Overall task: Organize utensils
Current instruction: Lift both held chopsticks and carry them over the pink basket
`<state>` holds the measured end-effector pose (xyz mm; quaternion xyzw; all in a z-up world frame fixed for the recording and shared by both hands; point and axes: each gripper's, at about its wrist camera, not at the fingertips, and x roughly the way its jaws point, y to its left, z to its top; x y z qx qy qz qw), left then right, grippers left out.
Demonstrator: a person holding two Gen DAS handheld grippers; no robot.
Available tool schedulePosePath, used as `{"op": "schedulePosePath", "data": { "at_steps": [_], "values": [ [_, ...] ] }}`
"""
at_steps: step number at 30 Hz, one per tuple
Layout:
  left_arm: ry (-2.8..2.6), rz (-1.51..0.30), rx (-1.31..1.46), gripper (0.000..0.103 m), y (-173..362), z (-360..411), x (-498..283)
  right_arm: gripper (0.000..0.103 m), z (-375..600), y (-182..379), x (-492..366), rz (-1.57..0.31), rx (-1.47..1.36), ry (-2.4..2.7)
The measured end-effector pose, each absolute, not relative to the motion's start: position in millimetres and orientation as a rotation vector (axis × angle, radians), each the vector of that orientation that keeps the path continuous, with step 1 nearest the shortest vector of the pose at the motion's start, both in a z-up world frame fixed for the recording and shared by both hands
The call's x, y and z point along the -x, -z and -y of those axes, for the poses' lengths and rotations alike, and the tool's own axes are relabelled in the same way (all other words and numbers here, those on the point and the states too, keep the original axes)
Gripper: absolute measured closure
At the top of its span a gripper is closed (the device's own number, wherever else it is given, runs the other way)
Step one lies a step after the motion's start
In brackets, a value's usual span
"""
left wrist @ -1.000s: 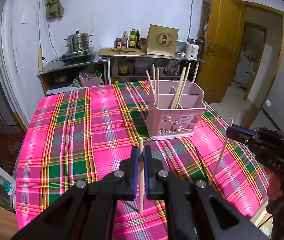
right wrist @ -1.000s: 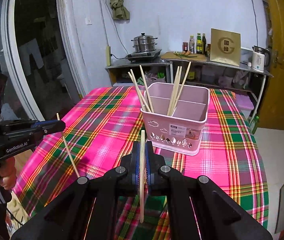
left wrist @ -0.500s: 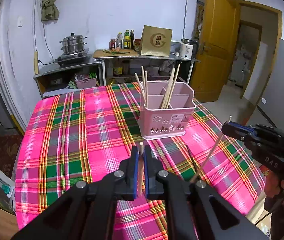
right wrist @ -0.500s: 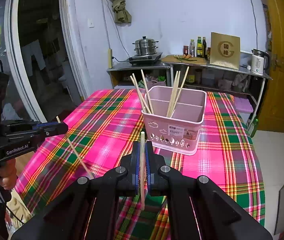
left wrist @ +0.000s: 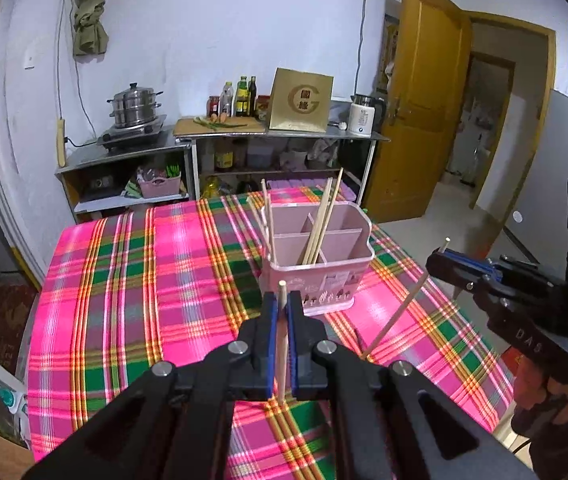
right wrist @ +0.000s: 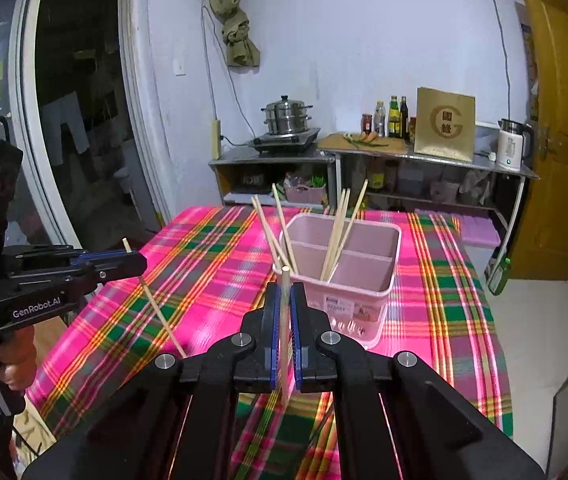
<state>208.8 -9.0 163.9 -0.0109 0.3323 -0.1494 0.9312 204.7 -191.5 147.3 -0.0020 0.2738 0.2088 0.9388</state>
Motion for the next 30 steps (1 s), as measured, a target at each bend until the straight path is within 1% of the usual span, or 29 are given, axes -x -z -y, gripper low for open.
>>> {"op": "schedulePosePath", "data": {
  "at_steps": [9,18,30],
  "values": [
    [0.303,-0.647,0.018,0.098,-198.1,18.9,-243.5,0.098,192.6,-175.3,-229.9,-0.522,-0.017,-0.429],
    [0.317,-0.642,0.018,0.098,-218.1,29.9,-279.6,0.098,193.2,-204.3,-260.0,-0.475,-0.029,-0.427],
    [0.339,-0.594,0.009,0.098,-239.2,44.1,-318.6,0.098,193.8,-216.9,-302.5,-0.444,-0.043,-0.412]
  ]
}}
